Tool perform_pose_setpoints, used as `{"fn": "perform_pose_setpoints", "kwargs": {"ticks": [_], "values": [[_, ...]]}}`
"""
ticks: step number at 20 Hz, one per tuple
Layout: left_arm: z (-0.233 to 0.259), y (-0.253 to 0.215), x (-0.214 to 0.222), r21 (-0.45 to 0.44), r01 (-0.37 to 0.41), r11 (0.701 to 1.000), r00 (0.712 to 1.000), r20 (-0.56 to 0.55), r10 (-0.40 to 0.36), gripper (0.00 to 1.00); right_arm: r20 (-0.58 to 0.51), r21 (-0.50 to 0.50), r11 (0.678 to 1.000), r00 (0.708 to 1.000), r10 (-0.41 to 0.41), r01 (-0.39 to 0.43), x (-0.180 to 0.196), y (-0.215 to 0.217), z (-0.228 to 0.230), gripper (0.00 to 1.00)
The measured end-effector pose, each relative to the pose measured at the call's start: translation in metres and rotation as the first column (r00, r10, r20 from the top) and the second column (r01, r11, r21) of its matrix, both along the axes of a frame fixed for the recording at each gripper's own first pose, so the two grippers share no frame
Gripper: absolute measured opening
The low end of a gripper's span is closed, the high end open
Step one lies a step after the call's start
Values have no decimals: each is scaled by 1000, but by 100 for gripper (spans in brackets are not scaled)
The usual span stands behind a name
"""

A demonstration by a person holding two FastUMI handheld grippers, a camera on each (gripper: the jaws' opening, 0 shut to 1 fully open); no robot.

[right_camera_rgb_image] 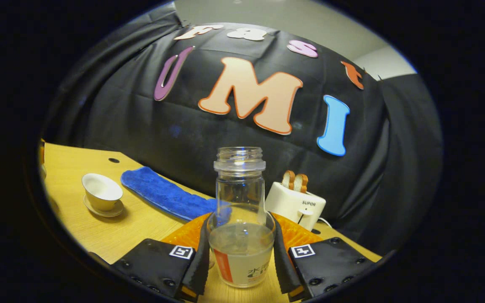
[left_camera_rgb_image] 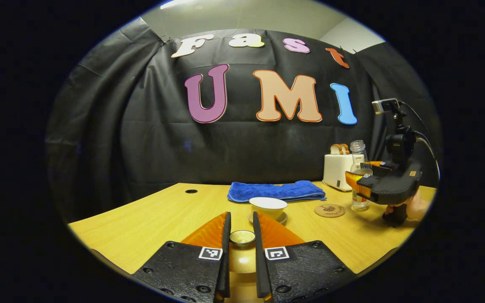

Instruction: Open the teacup lid with one hand, grasp the water bottle and pour water into the teacup with the other hand; after pouring, place the water bottle on the coaster and then close the teacup lid.

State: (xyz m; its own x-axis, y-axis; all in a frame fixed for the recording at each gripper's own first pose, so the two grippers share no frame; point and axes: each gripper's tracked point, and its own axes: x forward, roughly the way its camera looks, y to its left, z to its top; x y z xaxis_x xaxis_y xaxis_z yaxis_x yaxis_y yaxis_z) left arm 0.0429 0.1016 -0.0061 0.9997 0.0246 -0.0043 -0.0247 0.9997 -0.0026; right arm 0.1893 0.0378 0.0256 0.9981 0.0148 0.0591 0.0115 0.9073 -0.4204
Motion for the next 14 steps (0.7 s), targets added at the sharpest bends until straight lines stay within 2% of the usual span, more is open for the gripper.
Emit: {"fn": "perform_pose_setpoints", "kwargs": {"ticks": [2,3,6,9,12,14], "values": [[0,11,1,0,-14,1000,1000,-1,14,22,14,-162,987,1000,18,-15,2,24,3,69],[0,16,0,0,-19,1000,1000,0,19,22,31,-259,966,999,33,-24,4,37,5,69],[-1,32,-1,0,-42,999,999,-1,42,22,40,-505,861,996,81,-49,7,83,-1,69],[-1,49,-2,-1,-65,998,998,-2,65,22,19,-651,757,995,102,-65,18,98,-16,69],[-3,59,-2,-2,-88,996,996,-4,88,22,-3,-726,683,994,113,-80,25,111,-30,69],[-1,58,-3,-2,-88,996,996,-4,88,22,-16,-786,612,993,120,-86,31,119,-39,69]]}}
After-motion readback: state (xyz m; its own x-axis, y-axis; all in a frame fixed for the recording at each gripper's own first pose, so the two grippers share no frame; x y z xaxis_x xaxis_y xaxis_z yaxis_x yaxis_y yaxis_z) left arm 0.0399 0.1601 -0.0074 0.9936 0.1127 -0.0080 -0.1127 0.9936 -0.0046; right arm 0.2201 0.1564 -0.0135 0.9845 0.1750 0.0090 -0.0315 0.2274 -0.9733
